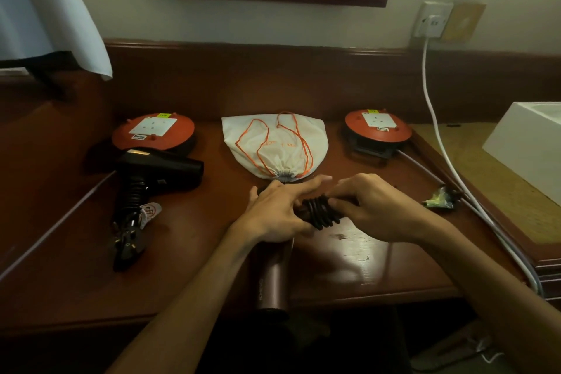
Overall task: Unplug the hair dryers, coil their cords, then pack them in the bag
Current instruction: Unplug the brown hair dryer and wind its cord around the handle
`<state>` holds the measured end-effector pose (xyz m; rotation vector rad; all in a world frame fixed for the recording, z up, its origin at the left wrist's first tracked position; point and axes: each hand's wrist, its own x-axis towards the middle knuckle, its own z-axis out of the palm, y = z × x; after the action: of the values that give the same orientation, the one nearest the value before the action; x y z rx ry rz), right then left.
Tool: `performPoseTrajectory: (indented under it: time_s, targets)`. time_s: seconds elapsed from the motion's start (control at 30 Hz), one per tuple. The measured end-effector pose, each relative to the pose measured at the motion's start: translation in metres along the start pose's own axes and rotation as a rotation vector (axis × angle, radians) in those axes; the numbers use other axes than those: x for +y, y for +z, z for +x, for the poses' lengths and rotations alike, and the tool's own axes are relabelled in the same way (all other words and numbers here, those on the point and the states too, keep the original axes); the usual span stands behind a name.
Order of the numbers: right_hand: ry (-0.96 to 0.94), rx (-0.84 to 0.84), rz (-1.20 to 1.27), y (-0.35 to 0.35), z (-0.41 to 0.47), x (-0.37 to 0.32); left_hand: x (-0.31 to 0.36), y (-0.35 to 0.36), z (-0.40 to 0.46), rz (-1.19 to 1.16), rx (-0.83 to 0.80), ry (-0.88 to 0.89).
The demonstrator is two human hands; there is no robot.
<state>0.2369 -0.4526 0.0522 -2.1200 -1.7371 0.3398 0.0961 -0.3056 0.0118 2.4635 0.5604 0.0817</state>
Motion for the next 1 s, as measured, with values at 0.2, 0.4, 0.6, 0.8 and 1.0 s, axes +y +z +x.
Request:
performPoseTrajectory:
  time_s: [0.2, 0.4, 0.6, 0.8, 1.0]
  targets:
    - [-0.013, 0.078, 0.033, 0.005, -0.005, 0.002, 0.001, 0.005, -0.003, 0.057, 0.008, 0.022]
    - [-0.079, 0.194, -0.092, 0.009, -0.013, -0.018, -0.004, -0.002, -0.01, -0.129, 0.123, 0.077]
    - [-0.025, 0.369, 0.112, 0.022, -0.046, -0.01, -0.023, -0.001, -0.006, -0.317, 0.168, 0.078]
    - [0.024, 0.198, 0.422, 0.022, -0.054, 0.023, -0.029, 0.004, -0.003, -0.324, 0.11, 0.118]
    - [0.016, -0.04, 0.379, 0.027, -0.026, 0.053, -0.028, 0.0, -0.01, -0.225, 0.08, 0.208]
